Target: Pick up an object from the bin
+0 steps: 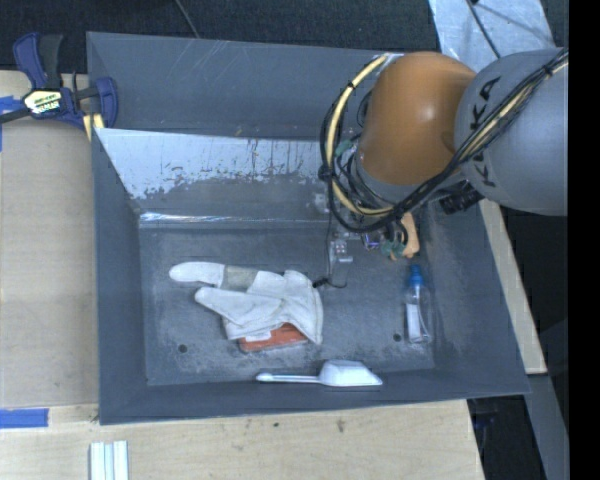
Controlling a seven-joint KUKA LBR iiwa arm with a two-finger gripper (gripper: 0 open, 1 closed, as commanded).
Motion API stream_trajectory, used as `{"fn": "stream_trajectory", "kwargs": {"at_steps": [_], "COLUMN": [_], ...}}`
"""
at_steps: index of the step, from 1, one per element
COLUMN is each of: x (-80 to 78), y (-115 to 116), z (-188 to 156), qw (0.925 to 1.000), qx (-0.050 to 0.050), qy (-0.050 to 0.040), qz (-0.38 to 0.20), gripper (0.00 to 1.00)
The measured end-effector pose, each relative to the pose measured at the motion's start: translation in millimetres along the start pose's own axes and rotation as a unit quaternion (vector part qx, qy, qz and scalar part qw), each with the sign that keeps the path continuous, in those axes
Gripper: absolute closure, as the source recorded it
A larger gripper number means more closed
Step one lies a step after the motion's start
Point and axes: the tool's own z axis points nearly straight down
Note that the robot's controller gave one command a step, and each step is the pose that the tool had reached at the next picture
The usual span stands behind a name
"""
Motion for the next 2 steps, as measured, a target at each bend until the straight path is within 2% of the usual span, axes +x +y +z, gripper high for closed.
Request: {"fn": "stream_trajectory", "kwargs": {"at_steps": [1,2], "x": [-1.6,18.4], "y": [0,24], "z": [-5,48], "qw": [1.0,0.9996], "qx": [0.0,0.0], "qy": [-0.0041,-0.0068], "qz": [0.0,-0.027], "gripper": [0.0,0.0]}}
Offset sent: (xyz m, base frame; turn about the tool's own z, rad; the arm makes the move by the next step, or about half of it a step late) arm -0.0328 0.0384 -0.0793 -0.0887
